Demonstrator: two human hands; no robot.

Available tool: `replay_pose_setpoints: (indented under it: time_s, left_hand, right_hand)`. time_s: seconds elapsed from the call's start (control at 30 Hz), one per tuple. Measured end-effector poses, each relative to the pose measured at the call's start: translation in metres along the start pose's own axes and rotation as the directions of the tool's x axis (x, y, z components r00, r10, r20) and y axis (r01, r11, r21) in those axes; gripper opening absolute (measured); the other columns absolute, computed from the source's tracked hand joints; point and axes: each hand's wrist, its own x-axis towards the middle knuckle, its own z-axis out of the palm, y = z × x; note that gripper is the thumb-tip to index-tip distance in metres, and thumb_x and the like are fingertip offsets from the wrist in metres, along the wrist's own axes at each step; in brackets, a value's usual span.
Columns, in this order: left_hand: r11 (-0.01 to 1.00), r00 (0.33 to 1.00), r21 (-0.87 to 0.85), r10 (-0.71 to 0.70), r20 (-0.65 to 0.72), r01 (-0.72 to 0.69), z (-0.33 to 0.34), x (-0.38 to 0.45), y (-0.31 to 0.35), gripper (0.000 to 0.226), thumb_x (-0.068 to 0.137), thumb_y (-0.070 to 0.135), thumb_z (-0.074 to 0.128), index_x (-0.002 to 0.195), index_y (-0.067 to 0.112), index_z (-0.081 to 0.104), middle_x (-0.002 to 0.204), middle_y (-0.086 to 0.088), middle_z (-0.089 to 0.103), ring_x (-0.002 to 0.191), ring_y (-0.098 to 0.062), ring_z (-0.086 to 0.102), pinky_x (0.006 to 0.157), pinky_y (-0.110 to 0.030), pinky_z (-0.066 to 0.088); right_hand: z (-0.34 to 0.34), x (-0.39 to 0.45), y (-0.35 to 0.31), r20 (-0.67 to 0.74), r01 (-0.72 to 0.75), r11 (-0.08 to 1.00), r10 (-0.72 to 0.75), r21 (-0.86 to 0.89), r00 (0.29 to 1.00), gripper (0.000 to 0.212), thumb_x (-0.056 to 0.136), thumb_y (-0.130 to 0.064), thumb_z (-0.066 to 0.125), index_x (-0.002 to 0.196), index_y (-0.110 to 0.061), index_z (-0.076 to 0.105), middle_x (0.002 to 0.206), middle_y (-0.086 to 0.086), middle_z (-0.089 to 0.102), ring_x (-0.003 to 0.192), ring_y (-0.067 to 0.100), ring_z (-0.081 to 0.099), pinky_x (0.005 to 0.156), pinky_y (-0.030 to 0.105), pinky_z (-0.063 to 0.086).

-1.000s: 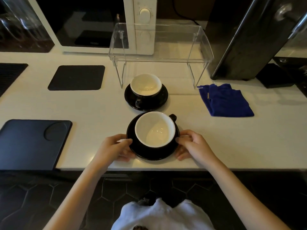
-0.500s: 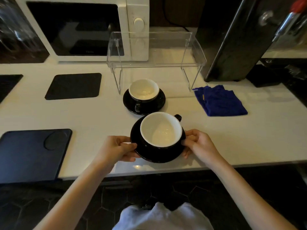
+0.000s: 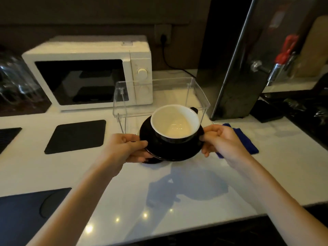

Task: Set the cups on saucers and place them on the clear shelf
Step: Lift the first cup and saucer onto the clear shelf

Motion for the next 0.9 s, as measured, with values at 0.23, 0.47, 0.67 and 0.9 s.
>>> replay_pose_setpoints:
  time_s: [0.23, 0.47, 0.67, 0.9]
  left_hand:
    - [0.999, 0.999, -0.033, 0.031, 0.008, -0.030, 0.002, 0.050, 0.050, 0.014, 0.080, 0.005, 0.060, 0.093, 0.003, 0.067, 0.074, -0.013, 0.075, 0.057, -0.013, 0.070, 0.046, -0.016, 0.054]
    - [0.997, 0.998, -0.046, 0.057, -0.023, -0.058, 0.015, 0.104, 0.075, 0.009, 0.080, 0.005, 0.061, 0.086, 0.000, 0.066, 0.067, -0.014, 0.074, 0.053, -0.013, 0.070, 0.046, -0.016, 0.054]
    - [0.999, 0.999, -0.041, 0.017, -0.039, -0.019, 0.031, 0.150, 0.074, 0.012, 0.080, 0.003, 0.060, 0.089, -0.004, 0.064, 0.063, -0.015, 0.073, 0.052, -0.014, 0.069, 0.045, -0.016, 0.053]
    - [0.999, 0.998, 0.006, -0.044, -0.055, 0.044, 0.040, 0.184, 0.056, 0.017, 0.080, 0.002, 0.061, 0.095, -0.005, 0.064, 0.070, -0.018, 0.074, 0.054, -0.016, 0.070, 0.047, -0.018, 0.055]
  right_hand:
    - [-0.016, 0.061, -0.048, 0.024, 0.072, 0.997, -0.072, 0.007, 0.997, 0.009, 0.083, 0.002, 0.057, 0.084, -0.004, 0.064, 0.059, 0.014, 0.063, 0.041, 0.014, 0.059, 0.042, 0.020, 0.052]
    - [-0.034, 0.121, -0.070, 0.059, 0.043, 0.999, -0.042, -0.029, 0.997, 0.007, 0.083, -0.002, 0.059, 0.082, -0.007, 0.063, 0.063, 0.011, 0.066, 0.046, 0.013, 0.061, 0.044, 0.019, 0.054]
    - [-0.045, 0.162, -0.066, 0.065, -0.006, 0.990, 0.015, -0.140, 0.998, 0.009, 0.084, -0.002, 0.058, 0.093, -0.003, 0.061, 0.064, 0.012, 0.066, 0.049, 0.015, 0.062, 0.046, 0.020, 0.055]
    - [-0.046, 0.190, -0.047, 0.051, -0.061, 0.945, 0.082, -0.322, 0.995, 0.024, 0.087, -0.001, 0.055, 0.111, 0.001, 0.055, 0.065, 0.011, 0.066, 0.046, 0.013, 0.061, 0.044, 0.018, 0.053]
